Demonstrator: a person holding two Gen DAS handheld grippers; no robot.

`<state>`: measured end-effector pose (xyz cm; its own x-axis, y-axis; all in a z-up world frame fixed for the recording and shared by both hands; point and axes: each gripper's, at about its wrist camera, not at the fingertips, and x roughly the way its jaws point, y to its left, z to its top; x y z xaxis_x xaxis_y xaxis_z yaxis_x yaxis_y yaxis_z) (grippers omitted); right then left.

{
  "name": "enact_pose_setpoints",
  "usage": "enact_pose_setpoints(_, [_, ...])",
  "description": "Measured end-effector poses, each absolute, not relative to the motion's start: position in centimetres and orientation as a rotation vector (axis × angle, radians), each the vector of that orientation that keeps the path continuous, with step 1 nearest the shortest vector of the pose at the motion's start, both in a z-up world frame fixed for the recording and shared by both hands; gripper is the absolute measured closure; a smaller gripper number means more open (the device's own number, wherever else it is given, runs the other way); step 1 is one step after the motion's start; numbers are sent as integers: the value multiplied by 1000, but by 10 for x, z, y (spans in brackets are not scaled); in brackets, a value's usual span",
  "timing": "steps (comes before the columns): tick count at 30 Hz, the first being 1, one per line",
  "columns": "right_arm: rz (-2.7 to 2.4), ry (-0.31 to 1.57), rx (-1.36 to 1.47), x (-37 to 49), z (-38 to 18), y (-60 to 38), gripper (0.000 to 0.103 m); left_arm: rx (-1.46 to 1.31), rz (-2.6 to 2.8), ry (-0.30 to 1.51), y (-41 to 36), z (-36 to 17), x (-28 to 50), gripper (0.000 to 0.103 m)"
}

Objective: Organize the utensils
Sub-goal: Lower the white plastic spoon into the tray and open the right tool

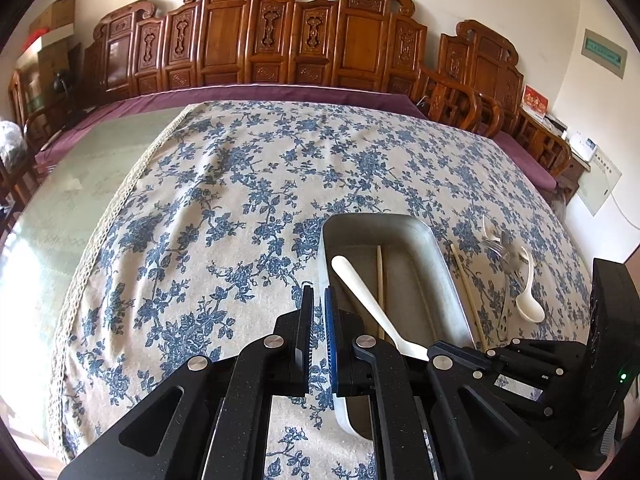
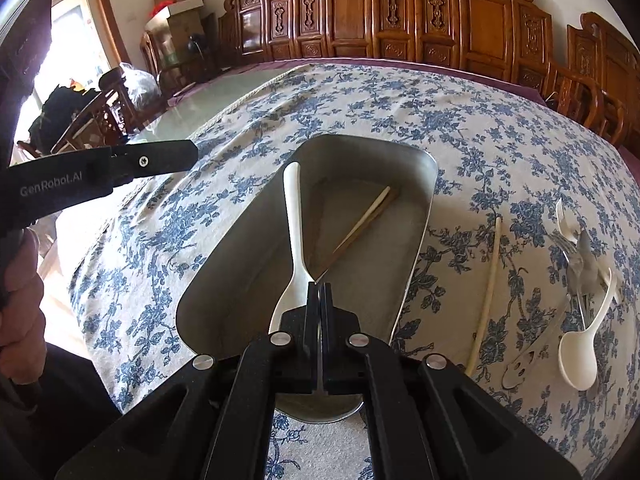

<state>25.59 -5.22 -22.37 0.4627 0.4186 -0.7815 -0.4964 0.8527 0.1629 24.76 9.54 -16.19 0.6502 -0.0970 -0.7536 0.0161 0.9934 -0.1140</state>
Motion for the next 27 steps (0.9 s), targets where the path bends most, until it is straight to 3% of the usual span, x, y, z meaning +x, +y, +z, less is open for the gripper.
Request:
enact_pose_setpoints(12, [604, 904, -23, 252, -214, -71, 99, -92, -75, 859, 89, -164, 248, 99])
enact_pose_setpoints(27, [448, 798, -82, 242, -179, -186, 99, -27, -177, 842, 25, -158, 246, 98])
